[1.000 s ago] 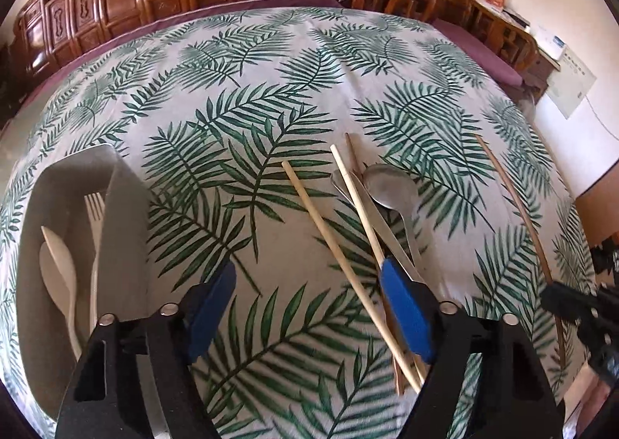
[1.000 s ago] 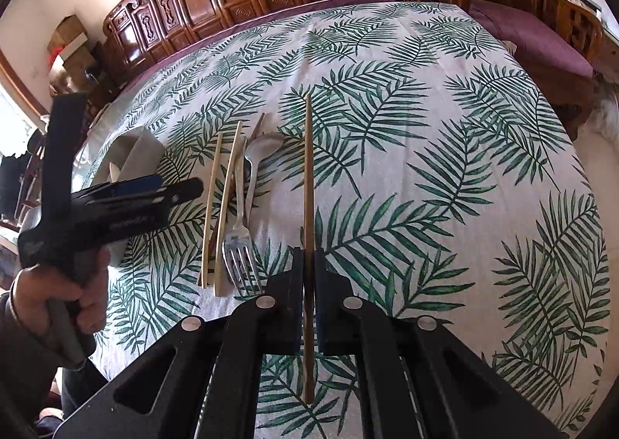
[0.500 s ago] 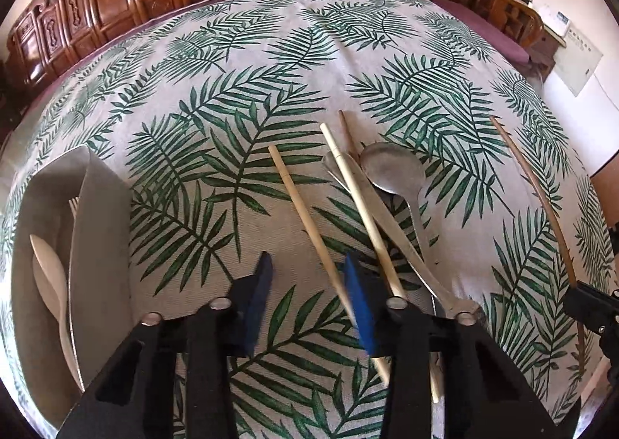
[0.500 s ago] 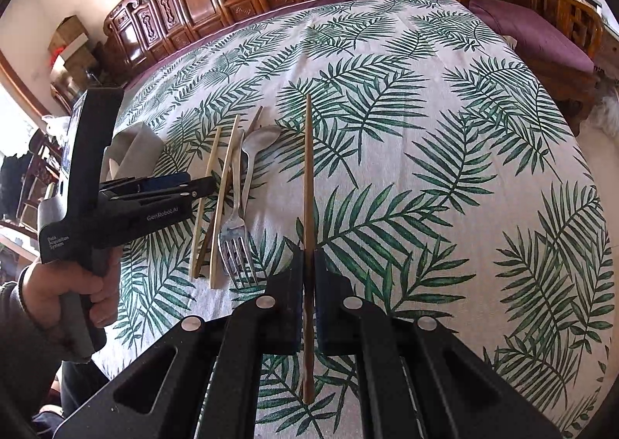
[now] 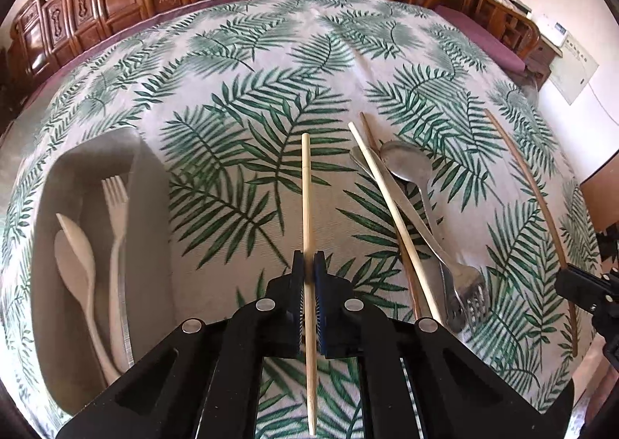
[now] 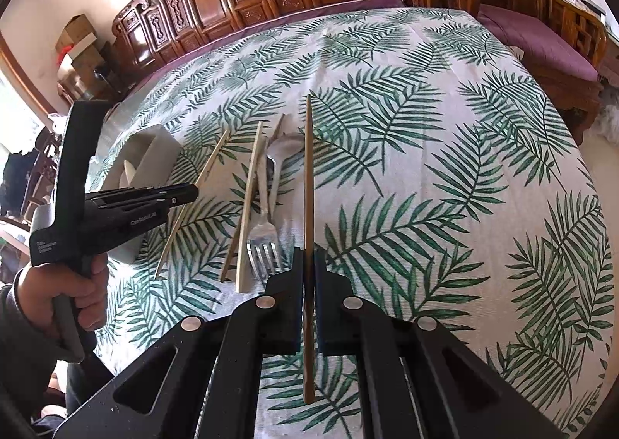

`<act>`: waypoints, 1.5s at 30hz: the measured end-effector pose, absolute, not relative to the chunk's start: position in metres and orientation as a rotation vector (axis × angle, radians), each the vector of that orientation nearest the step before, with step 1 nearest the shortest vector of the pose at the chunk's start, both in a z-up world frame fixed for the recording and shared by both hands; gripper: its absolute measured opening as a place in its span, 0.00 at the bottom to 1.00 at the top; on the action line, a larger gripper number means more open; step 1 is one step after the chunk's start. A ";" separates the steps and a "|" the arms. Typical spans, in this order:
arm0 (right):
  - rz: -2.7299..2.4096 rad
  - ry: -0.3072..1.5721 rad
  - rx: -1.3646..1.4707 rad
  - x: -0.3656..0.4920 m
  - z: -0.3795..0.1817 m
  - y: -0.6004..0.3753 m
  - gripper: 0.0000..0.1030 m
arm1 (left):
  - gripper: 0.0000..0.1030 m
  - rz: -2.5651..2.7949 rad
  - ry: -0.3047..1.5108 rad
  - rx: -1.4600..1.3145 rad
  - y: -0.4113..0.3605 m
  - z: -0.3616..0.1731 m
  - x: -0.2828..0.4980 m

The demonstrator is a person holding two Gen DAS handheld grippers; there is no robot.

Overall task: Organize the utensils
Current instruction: 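Carry the chopstick into the tray and open the left tool while the right tool carries its chopstick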

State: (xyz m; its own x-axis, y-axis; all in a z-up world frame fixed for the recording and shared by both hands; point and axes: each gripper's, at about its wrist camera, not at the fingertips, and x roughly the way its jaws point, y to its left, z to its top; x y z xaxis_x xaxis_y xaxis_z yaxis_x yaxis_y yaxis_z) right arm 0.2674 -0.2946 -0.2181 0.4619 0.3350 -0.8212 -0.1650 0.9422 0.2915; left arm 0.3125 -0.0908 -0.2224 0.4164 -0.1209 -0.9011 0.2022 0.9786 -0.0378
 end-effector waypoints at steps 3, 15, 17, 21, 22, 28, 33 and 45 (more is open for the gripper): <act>0.316 1.036 0.177 0.265 -0.212 -0.290 0.06 | 0.04 -0.209 1.102 0.076 -0.086 -0.209 0.306; 0.352 0.994 0.165 0.258 -0.185 -0.267 0.06 | 0.04 -0.237 1.008 0.063 -0.070 -0.155 0.286; 0.362 0.985 0.166 0.257 -0.180 -0.262 0.06 | 0.04 -0.242 0.996 0.059 -0.066 -0.147 0.283; 0.382 0.970 0.162 0.258 -0.172 -0.249 0.06 | 0.04 -0.254 0.980 0.059 -0.058 -0.136 0.278; 0.387 0.968 0.160 0.259 -0.170 -0.246 0.06 | 0.04 -0.255 0.978 0.059 -0.056 -0.134 0.277; 0.418 0.953 0.143 0.261 -0.160 -0.224 0.06 | 0.04 -0.255 0.963 0.049 -0.036 -0.124 0.275; 0.438 0.949 0.129 0.261 -0.156 -0.208 0.06 | 0.04 -0.242 0.958 0.046 -0.018 -0.121 0.275; 0.466 0.960 0.119 0.269 -0.157 -0.185 0.06 | 0.04 -0.199 0.982 0.063 0.030 -0.135 0.297</act>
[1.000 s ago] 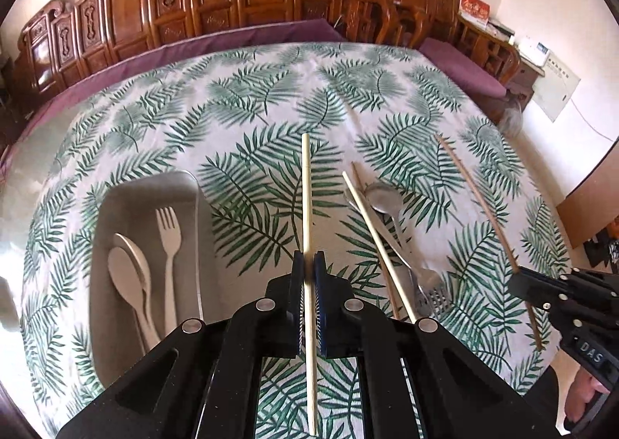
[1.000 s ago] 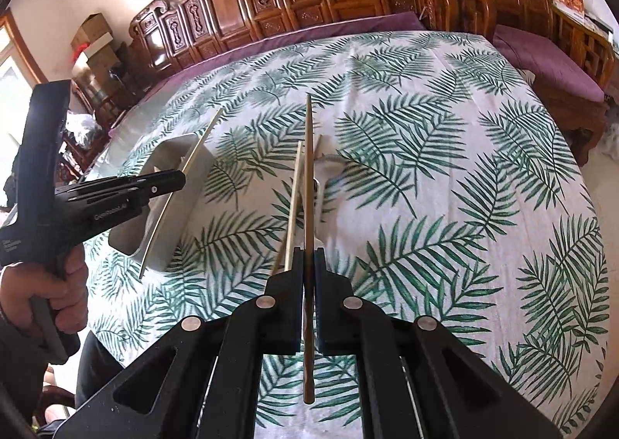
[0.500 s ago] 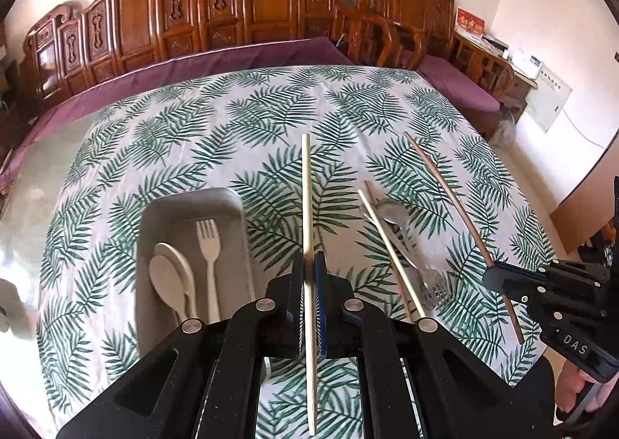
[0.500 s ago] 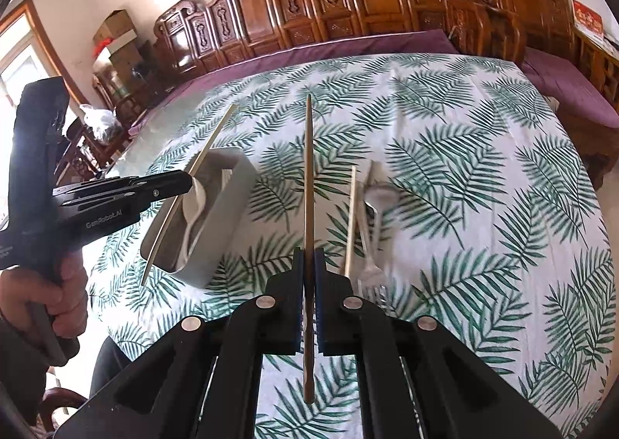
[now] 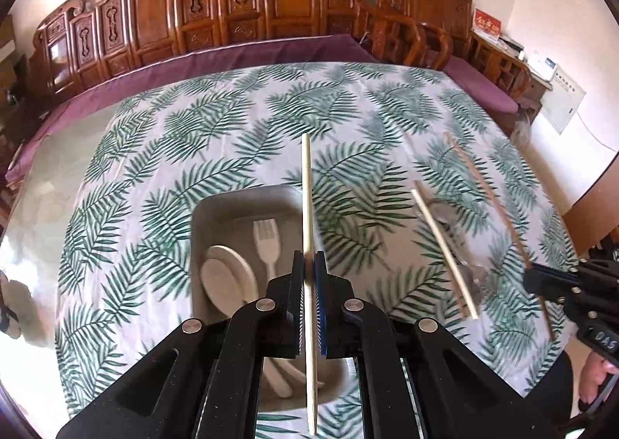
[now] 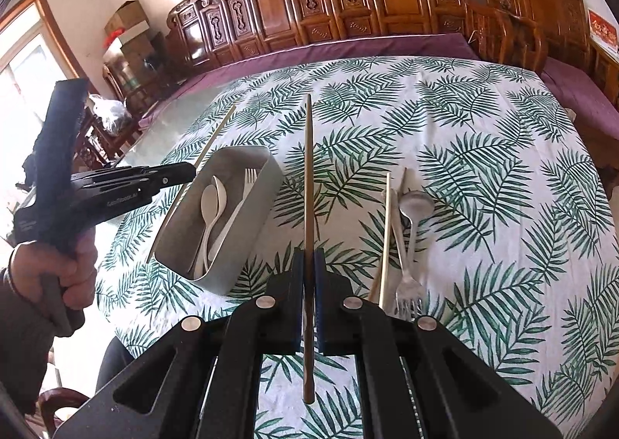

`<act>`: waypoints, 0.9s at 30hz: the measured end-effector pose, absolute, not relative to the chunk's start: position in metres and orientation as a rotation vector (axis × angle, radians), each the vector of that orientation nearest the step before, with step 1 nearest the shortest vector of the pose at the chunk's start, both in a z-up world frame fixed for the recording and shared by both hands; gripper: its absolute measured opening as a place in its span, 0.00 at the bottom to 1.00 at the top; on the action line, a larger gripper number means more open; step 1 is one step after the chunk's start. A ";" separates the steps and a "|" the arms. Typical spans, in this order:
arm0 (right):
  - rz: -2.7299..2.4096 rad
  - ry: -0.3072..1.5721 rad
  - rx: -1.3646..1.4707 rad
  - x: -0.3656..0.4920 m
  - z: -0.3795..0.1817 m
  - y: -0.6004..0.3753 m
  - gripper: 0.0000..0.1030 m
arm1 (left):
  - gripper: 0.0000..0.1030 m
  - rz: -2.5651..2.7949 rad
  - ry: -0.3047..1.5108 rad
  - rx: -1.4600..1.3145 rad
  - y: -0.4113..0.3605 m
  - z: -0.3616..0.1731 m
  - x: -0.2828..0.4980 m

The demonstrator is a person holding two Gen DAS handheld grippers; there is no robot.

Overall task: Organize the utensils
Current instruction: 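Carry the chopstick into the tray and open the left tool while the right tool carries its chopstick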

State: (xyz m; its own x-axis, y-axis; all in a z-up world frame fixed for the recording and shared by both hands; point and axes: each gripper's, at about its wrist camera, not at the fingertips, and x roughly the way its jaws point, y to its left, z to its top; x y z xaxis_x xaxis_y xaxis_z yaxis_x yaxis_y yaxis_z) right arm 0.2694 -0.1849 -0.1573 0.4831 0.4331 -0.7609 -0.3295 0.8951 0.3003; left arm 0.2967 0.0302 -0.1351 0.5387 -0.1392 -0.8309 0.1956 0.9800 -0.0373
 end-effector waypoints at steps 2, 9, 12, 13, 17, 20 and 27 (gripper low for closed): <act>0.470 0.962 0.116 0.271 -0.158 -0.181 0.06 | 0.04 -0.192 0.993 0.063 0.037 -0.140 0.300; 0.484 0.975 0.107 0.278 -0.163 -0.170 0.06 | 0.04 -0.168 1.050 0.079 0.058 -0.170 0.314; 0.484 0.982 0.106 0.280 -0.166 -0.168 0.06 | 0.04 -0.160 1.069 0.078 0.062 -0.180 0.319; 0.484 0.984 0.105 0.281 -0.167 -0.168 0.06 | 0.04 -0.159 1.074 0.081 0.062 -0.184 0.320; 0.484 0.992 0.098 0.284 -0.169 -0.165 0.06 | 0.04 -0.155 1.099 0.087 0.063 -0.196 0.324; 0.487 0.994 0.092 0.286 -0.169 -0.160 0.06 | 0.04 -0.161 1.112 0.091 0.063 -0.205 0.326; 0.503 1.004 0.070 0.290 -0.170 -0.143 0.06 | 0.05 -0.165 1.123 0.081 0.064 -0.212 0.330</act>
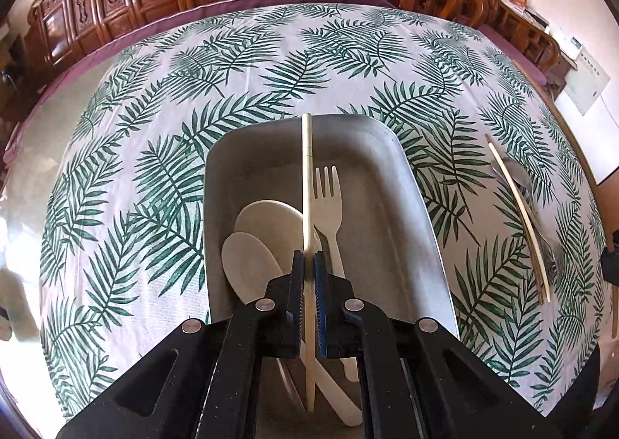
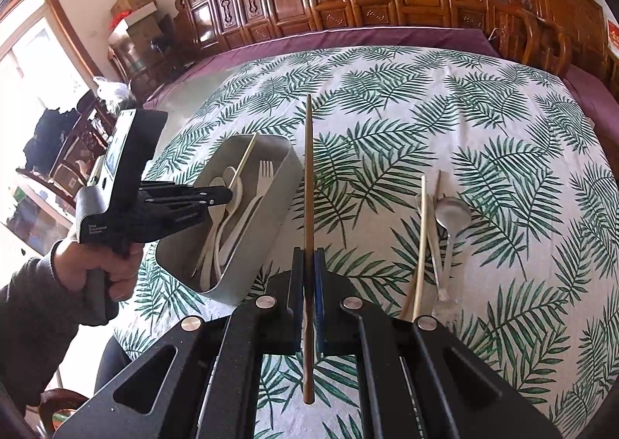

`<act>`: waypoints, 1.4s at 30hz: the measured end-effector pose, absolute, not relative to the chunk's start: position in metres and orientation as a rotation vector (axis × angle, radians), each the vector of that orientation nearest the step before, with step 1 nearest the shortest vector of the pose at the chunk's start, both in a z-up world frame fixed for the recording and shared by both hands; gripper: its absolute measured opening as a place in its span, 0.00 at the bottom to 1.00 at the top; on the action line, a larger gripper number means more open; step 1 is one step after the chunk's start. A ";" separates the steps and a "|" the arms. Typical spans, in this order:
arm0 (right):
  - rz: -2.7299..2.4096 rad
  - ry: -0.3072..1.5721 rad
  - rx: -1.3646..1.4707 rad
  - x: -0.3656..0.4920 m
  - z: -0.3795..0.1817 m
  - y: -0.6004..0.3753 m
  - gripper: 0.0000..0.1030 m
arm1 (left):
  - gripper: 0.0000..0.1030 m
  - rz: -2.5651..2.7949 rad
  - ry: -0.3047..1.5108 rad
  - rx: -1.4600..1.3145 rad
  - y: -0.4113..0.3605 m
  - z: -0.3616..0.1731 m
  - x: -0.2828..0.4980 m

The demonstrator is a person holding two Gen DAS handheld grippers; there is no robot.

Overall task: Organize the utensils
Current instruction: 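Carry the chopstick into the tray and open the left tool while the right tool carries its chopstick, then lower the chopstick into the grey tray and open the right tool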

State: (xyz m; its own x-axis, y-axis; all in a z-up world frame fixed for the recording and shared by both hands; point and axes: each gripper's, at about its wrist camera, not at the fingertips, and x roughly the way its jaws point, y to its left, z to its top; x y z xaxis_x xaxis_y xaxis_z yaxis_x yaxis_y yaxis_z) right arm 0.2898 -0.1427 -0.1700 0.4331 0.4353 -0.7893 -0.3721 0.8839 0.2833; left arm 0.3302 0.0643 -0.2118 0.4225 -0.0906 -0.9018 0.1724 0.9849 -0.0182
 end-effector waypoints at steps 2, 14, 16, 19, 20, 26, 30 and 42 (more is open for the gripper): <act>0.510 1.008 0.065 0.291 -0.171 -0.136 0.06 | 0.05 -0.166 1.118 0.075 0.068 -0.209 0.327; 0.573 1.023 0.058 0.299 -0.179 -0.088 0.06 | 0.14 -0.160 1.045 0.011 0.099 -0.174 0.300; 0.586 1.027 0.060 0.300 -0.180 -0.078 0.06 | 0.15 -0.154 1.028 0.003 0.106 -0.166 0.294; 0.604 1.040 0.069 0.303 -0.185 -0.063 0.06 | 0.17 -0.144 1.010 -0.007 0.116 -0.158 0.287; 0.610 1.047 0.076 0.305 -0.186 -0.058 0.06 | 0.17 -0.140 1.004 -0.013 0.119 -0.156 0.285; 0.631 1.092 0.089 0.319 -0.203 -0.028 0.06 | 0.17 -0.125 0.989 -0.038 0.136 -0.148 0.274; 0.604 1.126 0.091 0.327 -0.216 -0.016 0.06 | 0.17 -0.112 0.986 -0.042 0.145 -0.147 0.269; 0.525 1.194 0.105 0.335 -0.241 -0.012 0.06 | 0.17 -0.104 0.981 -0.055 0.155 -0.146 0.260</act>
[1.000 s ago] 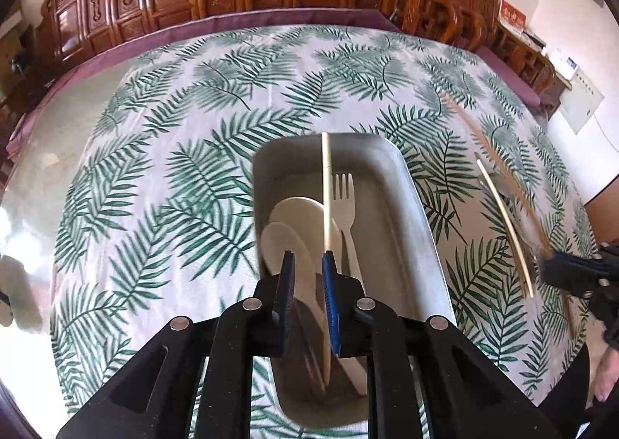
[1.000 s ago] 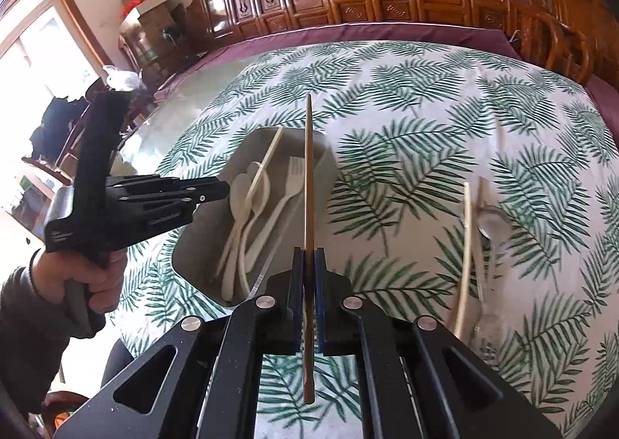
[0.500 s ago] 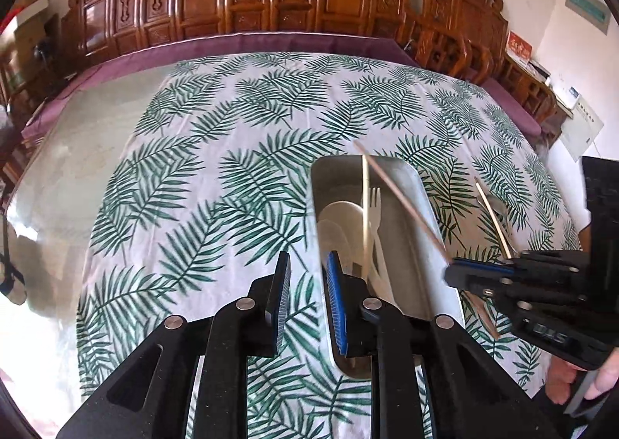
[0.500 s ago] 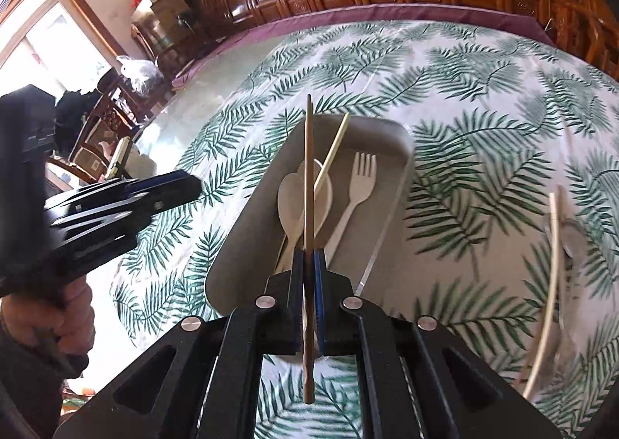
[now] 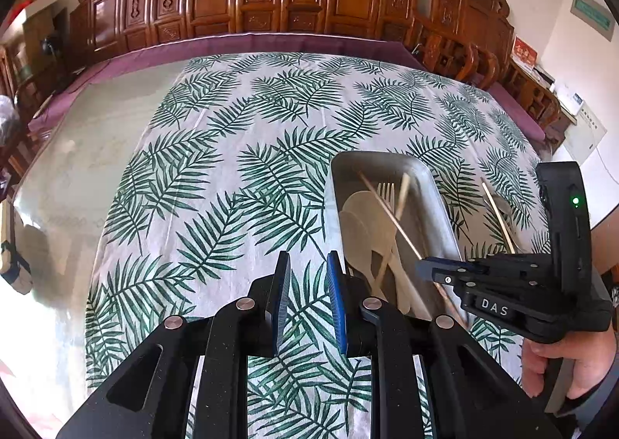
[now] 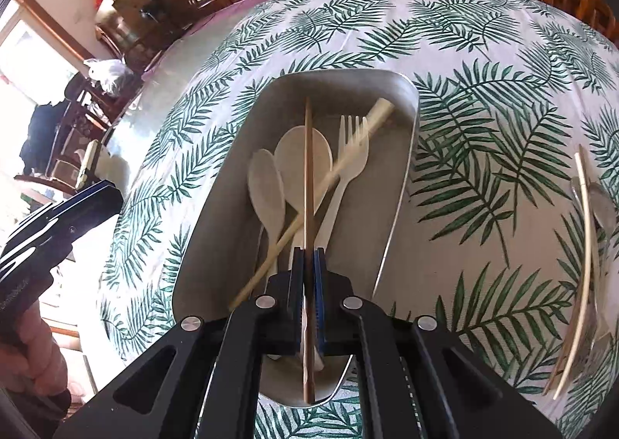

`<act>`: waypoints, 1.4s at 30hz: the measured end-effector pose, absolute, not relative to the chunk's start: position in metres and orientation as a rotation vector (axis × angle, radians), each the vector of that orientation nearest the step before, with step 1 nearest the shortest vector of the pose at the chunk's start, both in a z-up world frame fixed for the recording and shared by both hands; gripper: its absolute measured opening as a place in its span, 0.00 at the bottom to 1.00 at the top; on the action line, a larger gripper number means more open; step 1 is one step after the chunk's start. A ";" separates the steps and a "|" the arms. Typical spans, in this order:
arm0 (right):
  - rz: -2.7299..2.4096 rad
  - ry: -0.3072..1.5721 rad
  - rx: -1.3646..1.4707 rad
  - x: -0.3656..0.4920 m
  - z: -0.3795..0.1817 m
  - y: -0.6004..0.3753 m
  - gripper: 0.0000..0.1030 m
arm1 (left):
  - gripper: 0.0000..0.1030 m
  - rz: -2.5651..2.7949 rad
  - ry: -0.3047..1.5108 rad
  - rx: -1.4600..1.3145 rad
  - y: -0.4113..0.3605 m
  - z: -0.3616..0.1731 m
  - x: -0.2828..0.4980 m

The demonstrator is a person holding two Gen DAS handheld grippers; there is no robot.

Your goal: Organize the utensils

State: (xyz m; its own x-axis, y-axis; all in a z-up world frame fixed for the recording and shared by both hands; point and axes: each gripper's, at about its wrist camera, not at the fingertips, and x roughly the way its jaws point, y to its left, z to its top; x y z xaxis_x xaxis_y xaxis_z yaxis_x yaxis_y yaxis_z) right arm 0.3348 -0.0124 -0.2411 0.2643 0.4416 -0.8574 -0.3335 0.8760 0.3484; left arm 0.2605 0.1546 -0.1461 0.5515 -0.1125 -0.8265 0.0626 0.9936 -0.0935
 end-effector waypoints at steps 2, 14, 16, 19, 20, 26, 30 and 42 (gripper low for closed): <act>0.540 1.188 0.113 0.334 -0.241 -0.012 0.06 | 0.17 -0.106 0.978 -0.057 0.154 -0.145 0.259; 0.608 1.090 0.104 0.321 -0.214 -0.020 0.09 | 0.19 -0.111 0.961 -0.042 0.143 -0.136 0.255; 0.611 1.062 0.097 0.315 -0.205 -0.027 0.09 | 0.20 -0.114 0.957 -0.039 0.139 -0.134 0.254; 0.607 1.024 0.074 0.306 -0.191 -0.039 0.09 | 0.25 -0.120 0.948 -0.036 0.133 -0.130 0.252; 0.603 1.012 0.067 0.303 -0.187 -0.043 0.09 | 0.26 -0.122 0.945 -0.035 0.131 -0.129 0.251; 0.573 0.948 0.032 0.283 -0.165 -0.078 0.09 | 0.40 -0.132 0.928 -0.020 0.114 -0.121 0.247; 0.543 0.922 0.015 0.271 -0.158 -0.104 0.09 | 0.56 -0.131 0.917 -0.009 0.104 -0.116 0.244; 0.430 0.890 0.004 0.243 -0.155 -0.186 0.33 | 0.90 -0.130 0.889 0.006 0.068 -0.108 0.237</act>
State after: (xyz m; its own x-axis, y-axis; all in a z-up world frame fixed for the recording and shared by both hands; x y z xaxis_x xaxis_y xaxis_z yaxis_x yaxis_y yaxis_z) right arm 0.2430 -0.1861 -0.1545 0.5499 0.3652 -0.7512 -0.3615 0.9148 0.1801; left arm 0.2369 0.0680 -0.1081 0.6225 -0.1108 -0.7747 0.1158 0.9921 -0.0489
